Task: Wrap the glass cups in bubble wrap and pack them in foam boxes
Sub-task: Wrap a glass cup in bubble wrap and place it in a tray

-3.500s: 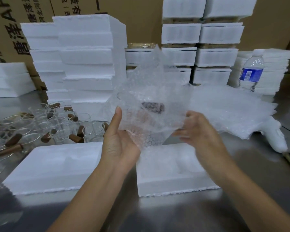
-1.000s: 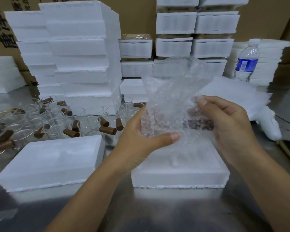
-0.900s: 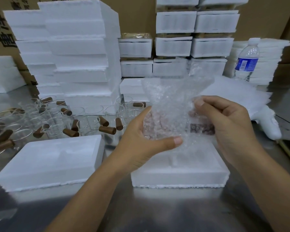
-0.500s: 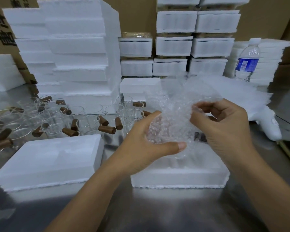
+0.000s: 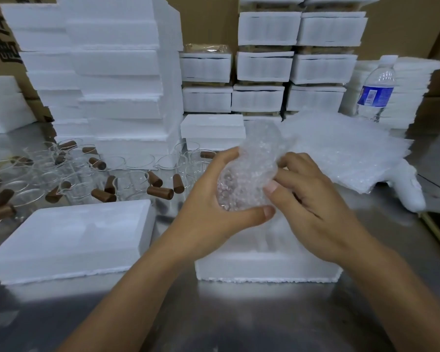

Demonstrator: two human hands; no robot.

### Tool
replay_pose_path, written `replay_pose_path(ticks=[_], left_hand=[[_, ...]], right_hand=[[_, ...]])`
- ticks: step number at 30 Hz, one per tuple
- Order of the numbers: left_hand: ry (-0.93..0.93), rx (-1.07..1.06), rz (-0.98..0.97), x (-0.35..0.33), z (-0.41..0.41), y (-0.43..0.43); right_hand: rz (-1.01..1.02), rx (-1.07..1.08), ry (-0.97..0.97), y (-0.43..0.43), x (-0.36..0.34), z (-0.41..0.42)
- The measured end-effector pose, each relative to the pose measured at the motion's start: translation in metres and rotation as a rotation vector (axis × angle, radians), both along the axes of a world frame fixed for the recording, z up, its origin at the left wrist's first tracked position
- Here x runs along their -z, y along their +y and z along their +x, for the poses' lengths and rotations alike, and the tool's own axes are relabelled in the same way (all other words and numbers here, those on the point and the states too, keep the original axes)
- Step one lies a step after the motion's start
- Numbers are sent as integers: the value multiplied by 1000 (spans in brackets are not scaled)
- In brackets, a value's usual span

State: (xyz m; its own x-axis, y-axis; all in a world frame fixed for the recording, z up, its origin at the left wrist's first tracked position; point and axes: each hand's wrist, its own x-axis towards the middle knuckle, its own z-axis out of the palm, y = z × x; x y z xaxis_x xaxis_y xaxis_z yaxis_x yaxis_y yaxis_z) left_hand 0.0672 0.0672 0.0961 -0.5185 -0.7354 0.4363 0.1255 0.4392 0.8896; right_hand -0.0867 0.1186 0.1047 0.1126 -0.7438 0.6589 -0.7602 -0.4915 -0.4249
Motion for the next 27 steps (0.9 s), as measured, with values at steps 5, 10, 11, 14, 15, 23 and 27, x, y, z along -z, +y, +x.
replay_pose_path(ticks=[5, 10, 11, 14, 15, 23, 27], left_hand=[[-16, 27, 12, -2, 0, 1], [-98, -11, -14, -2, 3, -2], [-108, -12, -16, -1, 2, -2], [-91, -8, -32, 1, 0, -1], [-100, -29, -54, 1, 0, -1], [-57, -180, -148, 4, -3, 1], [-61, -209, -218, 4, -1, 2]], right_hand=[[-137, 78, -142, 0, -1, 5], [-275, 71, -191, 4, 0, 8], [-335, 63, -147, 4, 1, 10], [-499, 52, 3, 2, 3, 12], [-516, 62, 23, 1, 4, 12], [-194, 109, -12, -3, 8, 12], [-99, 111, 62, 0, 8, 16]])
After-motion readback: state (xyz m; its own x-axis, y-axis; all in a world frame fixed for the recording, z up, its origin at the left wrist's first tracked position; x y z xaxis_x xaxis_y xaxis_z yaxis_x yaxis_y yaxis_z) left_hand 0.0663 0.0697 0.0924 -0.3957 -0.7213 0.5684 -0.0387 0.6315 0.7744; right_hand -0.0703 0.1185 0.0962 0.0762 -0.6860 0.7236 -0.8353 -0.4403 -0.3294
